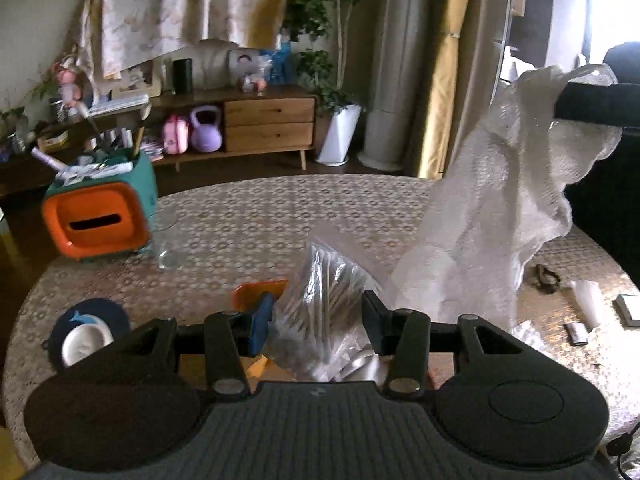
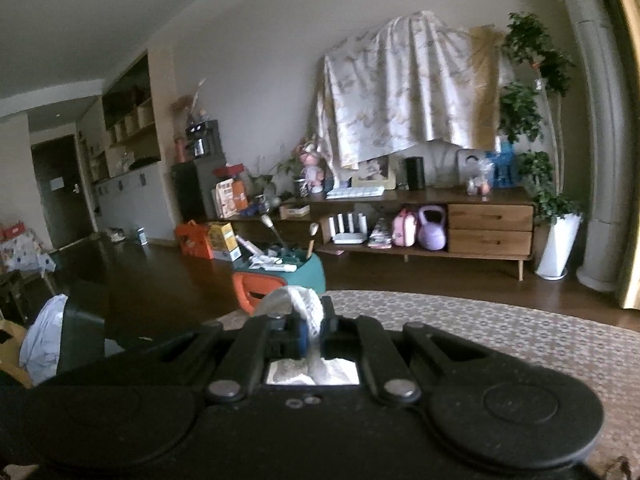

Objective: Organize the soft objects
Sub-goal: 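Lift and carry the swab bag and cloth with both tools toward the tin, then lower the swab bag and cloth into the tin and open both tools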

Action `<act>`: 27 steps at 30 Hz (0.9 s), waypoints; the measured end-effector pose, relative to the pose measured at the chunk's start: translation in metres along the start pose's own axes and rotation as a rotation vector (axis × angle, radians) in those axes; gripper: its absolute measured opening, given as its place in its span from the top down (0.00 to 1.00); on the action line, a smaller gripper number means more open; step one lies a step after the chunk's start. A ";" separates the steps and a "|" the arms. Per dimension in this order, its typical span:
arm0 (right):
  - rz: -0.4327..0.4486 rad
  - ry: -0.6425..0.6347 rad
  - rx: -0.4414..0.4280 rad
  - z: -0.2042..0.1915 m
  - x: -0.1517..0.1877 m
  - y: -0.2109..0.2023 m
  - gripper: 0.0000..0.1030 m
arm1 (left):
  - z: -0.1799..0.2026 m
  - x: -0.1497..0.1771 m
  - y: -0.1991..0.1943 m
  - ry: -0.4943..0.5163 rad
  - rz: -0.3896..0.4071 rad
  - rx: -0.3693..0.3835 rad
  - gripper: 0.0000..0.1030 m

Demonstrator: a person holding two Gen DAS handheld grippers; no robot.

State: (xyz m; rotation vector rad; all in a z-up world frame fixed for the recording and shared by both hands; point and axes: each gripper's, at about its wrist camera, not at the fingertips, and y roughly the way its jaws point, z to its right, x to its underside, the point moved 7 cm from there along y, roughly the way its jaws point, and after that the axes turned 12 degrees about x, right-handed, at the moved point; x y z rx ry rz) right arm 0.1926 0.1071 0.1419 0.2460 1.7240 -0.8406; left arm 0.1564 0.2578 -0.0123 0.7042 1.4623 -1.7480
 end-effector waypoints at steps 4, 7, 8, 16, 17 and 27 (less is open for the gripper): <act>-0.044 0.003 -0.026 -0.007 0.013 0.027 0.95 | -0.016 0.009 0.002 -0.031 -0.014 -0.014 0.55; -0.082 0.013 -0.033 -0.010 0.025 0.051 0.95 | -0.024 0.016 0.006 -0.044 -0.029 -0.020 0.55; -0.093 0.020 -0.034 -0.009 0.031 0.059 0.95 | -0.026 0.018 0.009 -0.048 -0.035 -0.021 0.55; -0.192 0.056 0.005 -0.003 0.074 0.111 0.95 | -0.042 0.039 0.039 -0.069 -0.098 -0.032 0.55; -0.202 0.053 0.015 -0.001 0.079 0.116 0.95 | -0.043 0.042 0.043 -0.070 -0.106 -0.033 0.55; -0.330 0.038 0.097 0.011 0.129 0.163 0.95 | -0.045 0.063 0.077 -0.081 -0.173 -0.028 0.55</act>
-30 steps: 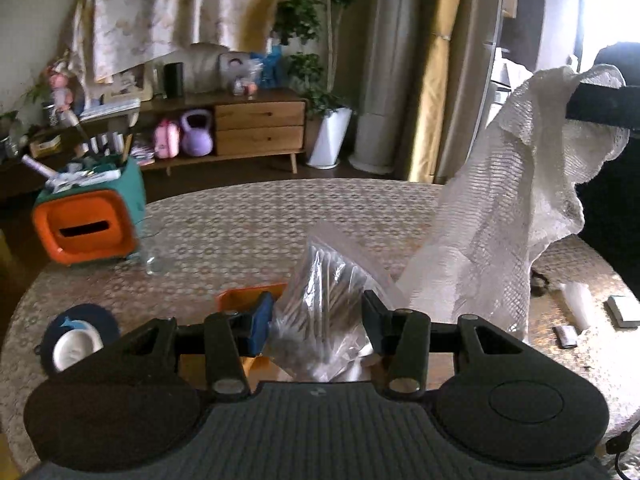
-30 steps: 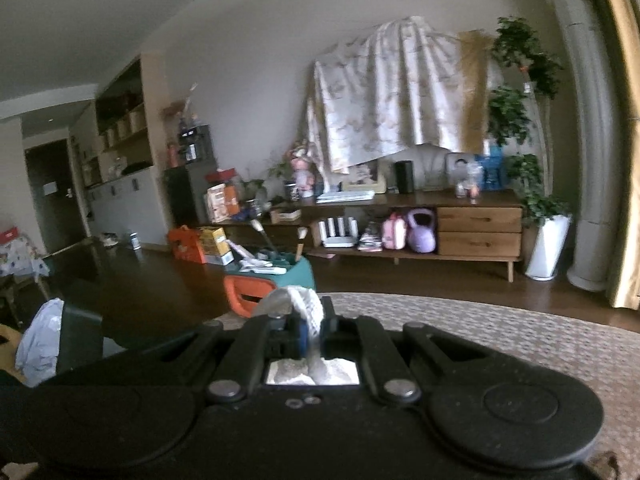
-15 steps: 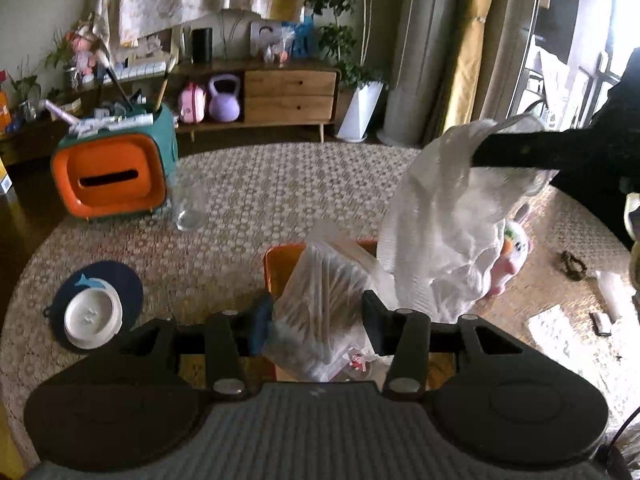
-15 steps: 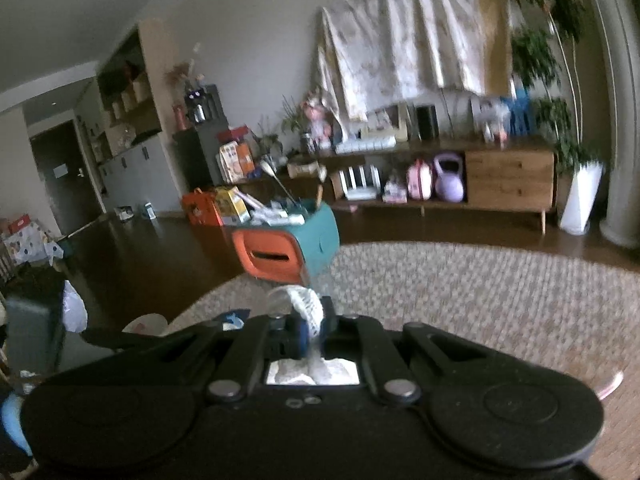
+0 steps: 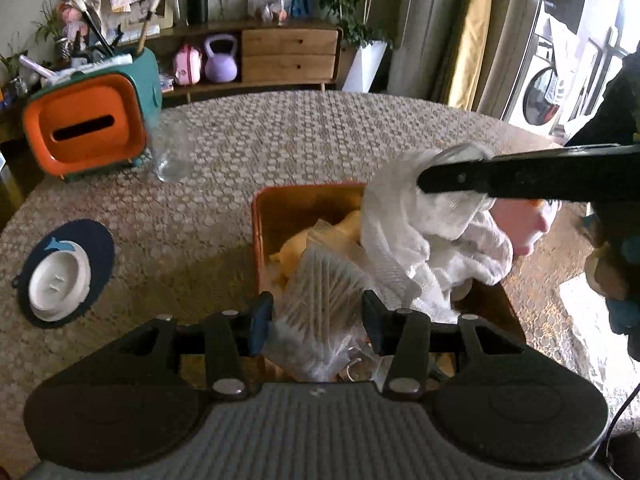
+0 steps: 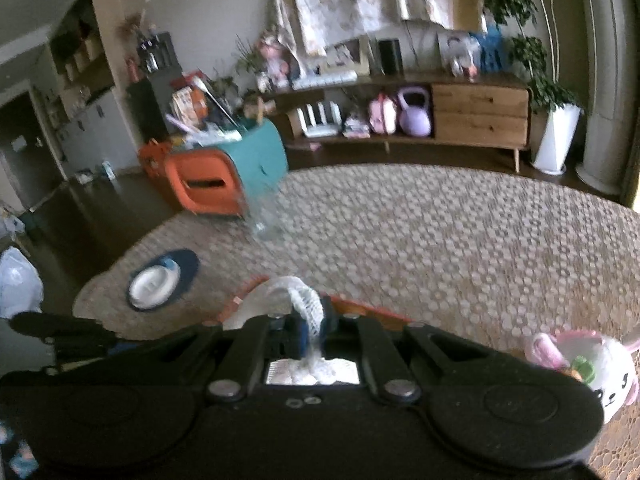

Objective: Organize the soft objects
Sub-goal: 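Lower the swab bag and cloth into the tin and open both tools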

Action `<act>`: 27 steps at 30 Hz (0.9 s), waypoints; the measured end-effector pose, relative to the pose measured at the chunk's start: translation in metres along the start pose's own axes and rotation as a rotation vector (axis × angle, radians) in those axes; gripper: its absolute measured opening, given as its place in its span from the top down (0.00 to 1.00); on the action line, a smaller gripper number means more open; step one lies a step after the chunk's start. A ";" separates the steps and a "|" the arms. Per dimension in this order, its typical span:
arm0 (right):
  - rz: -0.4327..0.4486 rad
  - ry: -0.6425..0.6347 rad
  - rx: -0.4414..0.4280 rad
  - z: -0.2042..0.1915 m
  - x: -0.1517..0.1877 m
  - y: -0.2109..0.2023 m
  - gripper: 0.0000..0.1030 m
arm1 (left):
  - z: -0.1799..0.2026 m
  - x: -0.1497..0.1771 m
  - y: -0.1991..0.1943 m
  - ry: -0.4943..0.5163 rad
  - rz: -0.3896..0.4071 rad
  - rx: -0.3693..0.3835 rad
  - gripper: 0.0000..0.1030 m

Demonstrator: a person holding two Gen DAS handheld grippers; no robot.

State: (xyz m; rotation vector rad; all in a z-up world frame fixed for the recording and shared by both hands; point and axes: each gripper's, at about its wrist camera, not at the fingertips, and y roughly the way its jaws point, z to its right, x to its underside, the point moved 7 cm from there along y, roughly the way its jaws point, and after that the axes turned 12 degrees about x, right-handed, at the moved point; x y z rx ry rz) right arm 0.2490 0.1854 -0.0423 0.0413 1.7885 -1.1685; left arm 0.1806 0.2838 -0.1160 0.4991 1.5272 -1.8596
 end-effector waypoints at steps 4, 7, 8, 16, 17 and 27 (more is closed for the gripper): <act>-0.057 -0.029 0.014 -0.001 0.017 0.017 0.94 | 0.001 0.002 0.012 -0.007 -0.020 0.019 0.55; -0.086 -0.084 0.033 -0.004 0.029 0.023 0.92 | 0.006 0.006 0.021 0.004 -0.045 0.027 0.55; -0.092 -0.094 0.035 -0.004 0.033 0.025 0.91 | 0.007 0.008 0.024 0.007 -0.053 0.027 0.55; -0.128 -0.151 0.049 -0.008 0.049 0.032 0.84 | 0.008 0.013 0.037 -0.005 -0.091 0.035 0.53; -0.131 -0.153 0.049 -0.007 0.050 0.033 0.84 | 0.009 0.012 0.038 -0.002 -0.092 0.032 0.53; -0.084 -0.153 0.058 -0.003 0.044 0.011 0.57 | 0.010 0.008 0.029 -0.016 -0.074 0.017 0.34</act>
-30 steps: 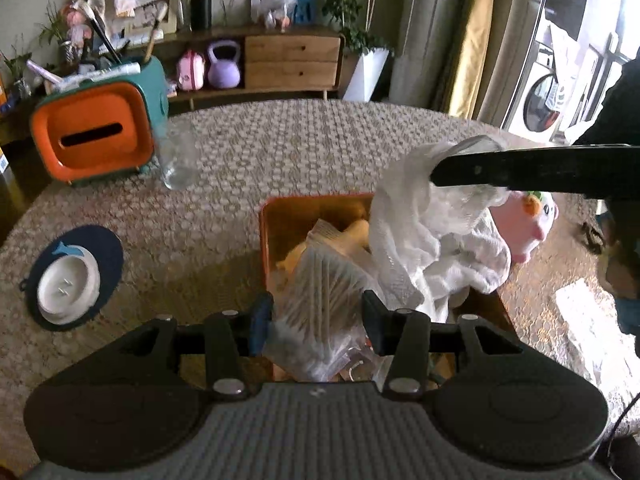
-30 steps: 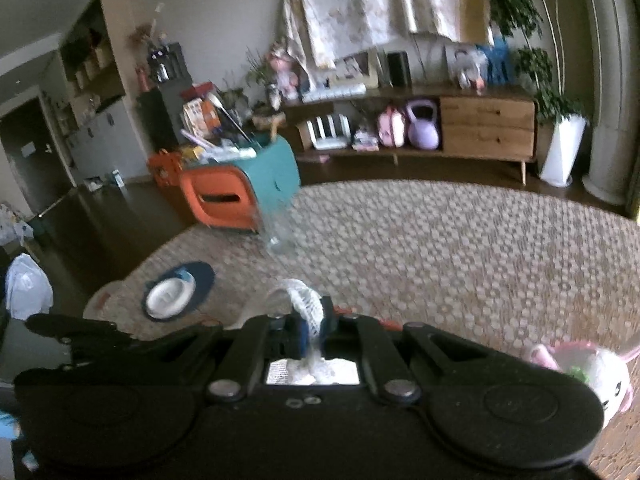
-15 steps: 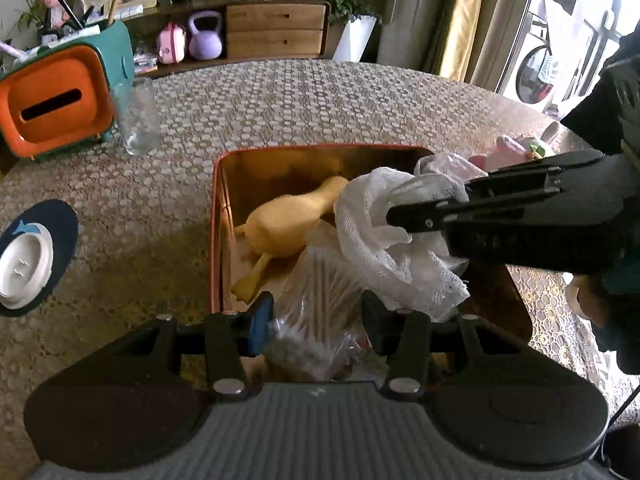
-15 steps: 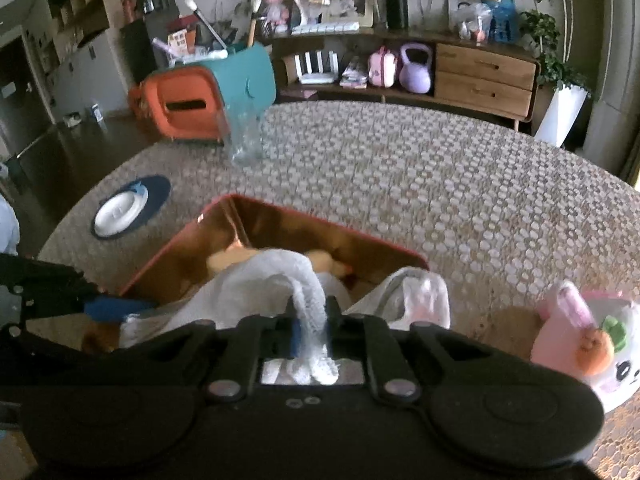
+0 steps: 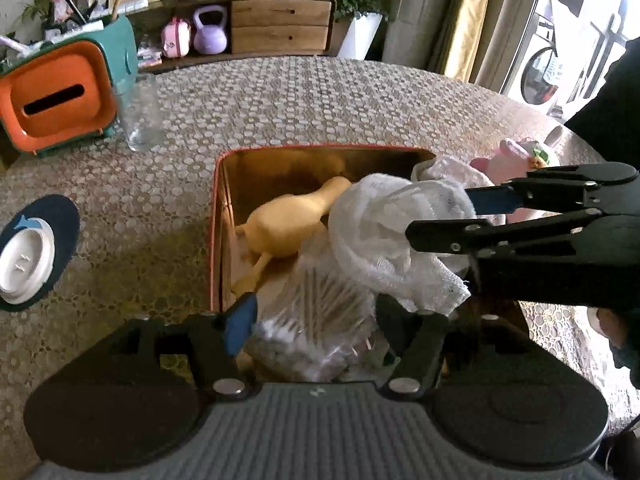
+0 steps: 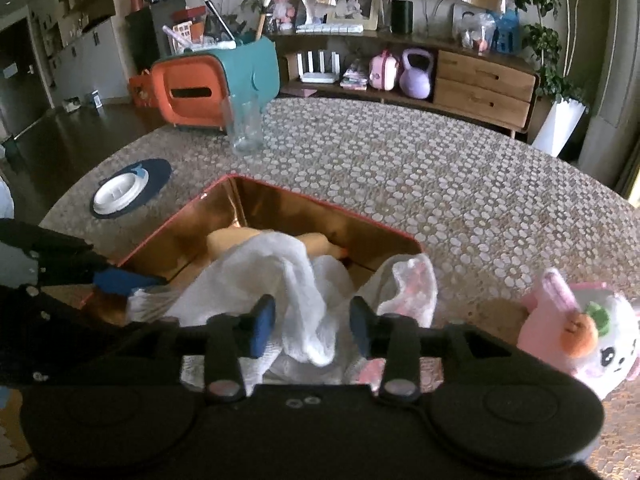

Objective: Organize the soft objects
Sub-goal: 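Lower the swab bag and cloth into the tin and open both tools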

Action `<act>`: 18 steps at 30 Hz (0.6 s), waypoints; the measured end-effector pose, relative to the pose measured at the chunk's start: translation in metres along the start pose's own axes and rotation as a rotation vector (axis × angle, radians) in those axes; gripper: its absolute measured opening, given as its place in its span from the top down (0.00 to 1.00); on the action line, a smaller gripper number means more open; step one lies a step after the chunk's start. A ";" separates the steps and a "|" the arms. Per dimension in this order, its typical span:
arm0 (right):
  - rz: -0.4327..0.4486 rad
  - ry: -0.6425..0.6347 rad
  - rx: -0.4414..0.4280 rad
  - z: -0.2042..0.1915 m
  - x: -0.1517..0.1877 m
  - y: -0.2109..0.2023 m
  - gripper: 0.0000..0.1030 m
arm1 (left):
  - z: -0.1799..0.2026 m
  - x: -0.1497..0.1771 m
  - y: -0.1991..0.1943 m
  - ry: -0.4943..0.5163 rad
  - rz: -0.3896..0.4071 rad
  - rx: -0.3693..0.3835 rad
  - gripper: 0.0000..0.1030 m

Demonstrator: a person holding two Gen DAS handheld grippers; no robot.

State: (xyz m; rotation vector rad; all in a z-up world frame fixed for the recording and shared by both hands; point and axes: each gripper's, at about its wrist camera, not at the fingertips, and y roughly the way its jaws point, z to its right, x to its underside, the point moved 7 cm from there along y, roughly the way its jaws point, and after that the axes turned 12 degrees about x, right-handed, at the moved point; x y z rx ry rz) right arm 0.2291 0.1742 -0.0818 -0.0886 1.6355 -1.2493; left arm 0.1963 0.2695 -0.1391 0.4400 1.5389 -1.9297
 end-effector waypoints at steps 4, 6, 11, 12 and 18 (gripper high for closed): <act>0.023 0.027 -0.008 0.006 -0.003 -0.015 0.50 | 0.005 -0.002 -0.009 0.015 0.013 -0.004 0.26; 0.036 0.035 -0.010 0.007 -0.005 -0.023 0.45 | 0.006 -0.003 -0.013 0.012 0.016 -0.006 0.26; 0.070 0.045 -0.013 0.014 -0.006 -0.049 0.39 | 0.011 -0.005 -0.029 0.003 0.039 -0.009 0.25; 0.079 0.047 -0.014 0.015 -0.006 -0.056 0.38 | 0.013 -0.005 -0.034 0.006 0.047 -0.010 0.25; 0.122 0.059 -0.012 0.024 -0.001 -0.094 0.33 | 0.030 -0.006 -0.061 0.022 0.116 -0.013 0.25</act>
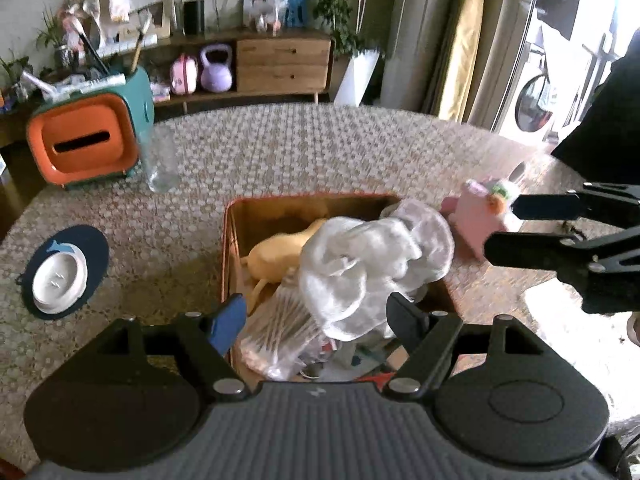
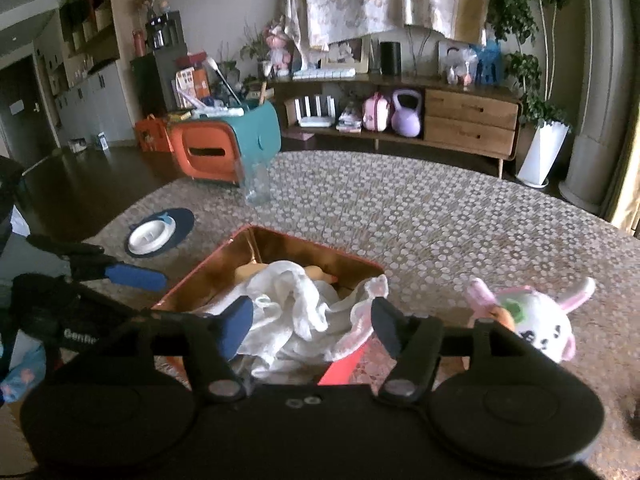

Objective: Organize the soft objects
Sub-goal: 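Lower the swab bag and cloth into the tin and open both tools, then move both tools back to the clear plastic sheet and white tissue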

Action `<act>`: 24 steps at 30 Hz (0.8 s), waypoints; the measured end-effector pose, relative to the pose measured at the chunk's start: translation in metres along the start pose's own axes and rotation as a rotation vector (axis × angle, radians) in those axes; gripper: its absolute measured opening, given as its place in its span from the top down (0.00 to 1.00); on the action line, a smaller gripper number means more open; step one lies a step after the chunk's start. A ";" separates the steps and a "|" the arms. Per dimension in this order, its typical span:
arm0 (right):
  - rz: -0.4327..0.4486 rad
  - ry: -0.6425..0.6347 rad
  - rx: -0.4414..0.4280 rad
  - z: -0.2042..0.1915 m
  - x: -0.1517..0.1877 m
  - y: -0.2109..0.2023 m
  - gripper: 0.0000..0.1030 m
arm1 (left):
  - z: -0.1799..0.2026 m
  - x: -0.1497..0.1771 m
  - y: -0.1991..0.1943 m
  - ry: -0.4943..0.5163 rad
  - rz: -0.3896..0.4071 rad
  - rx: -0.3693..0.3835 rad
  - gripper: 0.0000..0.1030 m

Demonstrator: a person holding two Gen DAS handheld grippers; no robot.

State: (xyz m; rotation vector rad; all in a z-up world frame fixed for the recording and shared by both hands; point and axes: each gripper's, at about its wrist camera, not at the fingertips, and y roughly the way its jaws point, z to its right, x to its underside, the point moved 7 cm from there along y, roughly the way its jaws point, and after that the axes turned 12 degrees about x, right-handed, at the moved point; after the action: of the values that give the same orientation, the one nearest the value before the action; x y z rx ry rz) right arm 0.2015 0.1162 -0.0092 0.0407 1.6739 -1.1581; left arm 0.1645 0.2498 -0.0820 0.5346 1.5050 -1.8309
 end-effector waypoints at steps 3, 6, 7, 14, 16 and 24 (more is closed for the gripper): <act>0.030 0.014 0.002 0.006 0.002 -0.022 0.32 | 0.015 -0.002 -0.014 0.018 0.035 0.001 0.25; 0.046 0.034 0.009 0.014 0.005 -0.042 0.28 | 0.035 -0.005 -0.026 0.045 0.064 0.013 0.25; 0.048 0.040 0.018 0.017 0.007 -0.049 0.27 | 0.041 -0.007 -0.028 0.051 0.071 0.020 0.25; 0.068 0.064 0.059 0.042 0.025 -0.092 0.18 | 0.095 -0.010 -0.036 0.101 0.100 0.074 0.17; 0.080 0.078 0.066 0.050 0.029 -0.103 0.16 | 0.112 -0.011 -0.036 0.111 0.105 0.102 0.17; 0.126 0.151 0.135 0.097 0.046 -0.146 0.09 | 0.170 -0.012 -0.025 0.116 0.124 0.213 0.09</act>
State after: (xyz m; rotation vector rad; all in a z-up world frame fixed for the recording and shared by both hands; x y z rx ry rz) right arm 0.1734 -0.0510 0.0542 0.3210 1.6965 -1.1948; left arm 0.1734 0.0905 -0.0160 0.8310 1.3251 -1.9009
